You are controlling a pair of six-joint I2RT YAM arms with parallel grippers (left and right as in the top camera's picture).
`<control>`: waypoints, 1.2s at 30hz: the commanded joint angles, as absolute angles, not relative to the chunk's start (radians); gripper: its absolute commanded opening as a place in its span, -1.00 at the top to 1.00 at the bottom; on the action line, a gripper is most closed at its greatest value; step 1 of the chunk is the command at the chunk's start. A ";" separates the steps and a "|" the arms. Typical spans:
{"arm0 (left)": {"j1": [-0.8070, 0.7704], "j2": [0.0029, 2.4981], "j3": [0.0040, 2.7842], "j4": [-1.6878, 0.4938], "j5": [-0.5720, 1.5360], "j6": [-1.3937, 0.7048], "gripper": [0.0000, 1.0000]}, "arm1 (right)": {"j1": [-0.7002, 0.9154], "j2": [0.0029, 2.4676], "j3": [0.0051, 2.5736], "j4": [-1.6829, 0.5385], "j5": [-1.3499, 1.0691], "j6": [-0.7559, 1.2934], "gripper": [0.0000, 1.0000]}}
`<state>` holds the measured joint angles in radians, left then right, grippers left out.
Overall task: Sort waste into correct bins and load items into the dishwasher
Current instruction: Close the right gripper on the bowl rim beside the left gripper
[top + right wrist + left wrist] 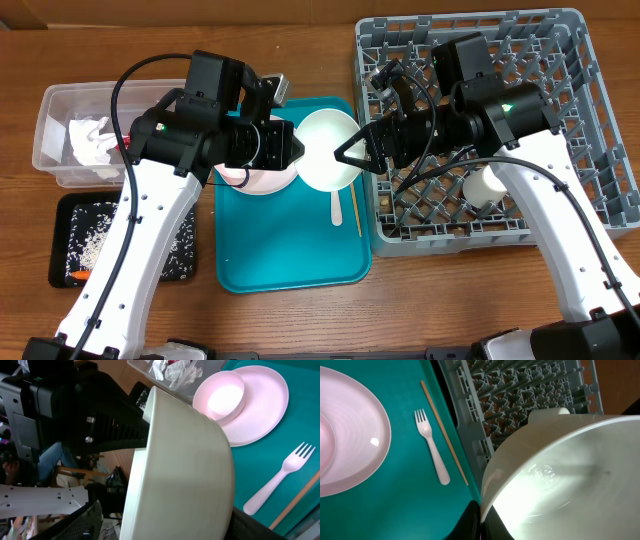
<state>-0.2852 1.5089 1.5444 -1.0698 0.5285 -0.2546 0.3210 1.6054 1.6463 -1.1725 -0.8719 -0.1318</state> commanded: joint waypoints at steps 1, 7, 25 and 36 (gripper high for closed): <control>-0.280 1.490 1.573 -1.069 0.551 -0.235 0.92 | 0.325 1.594 1.642 -1.168 -0.900 -0.139 -0.44; -0.280 1.490 1.573 -1.068 0.551 -0.235 0.92 | 0.325 1.611 1.642 -1.168 -0.900 -0.139 -0.39; -0.280 1.490 1.573 -1.064 0.543 -0.231 0.92 | 0.325 1.633 1.642 -1.186 -0.889 -0.139 -0.26; -0.280 1.490 1.573 -1.065 0.533 -0.231 0.91 | 0.325 1.633 1.642 -1.198 -0.888 -0.139 -0.11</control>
<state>-0.2852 1.5089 1.5448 -1.0691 0.5312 -0.2512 0.3210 1.6302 1.6463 -1.1980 -0.8650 -0.1310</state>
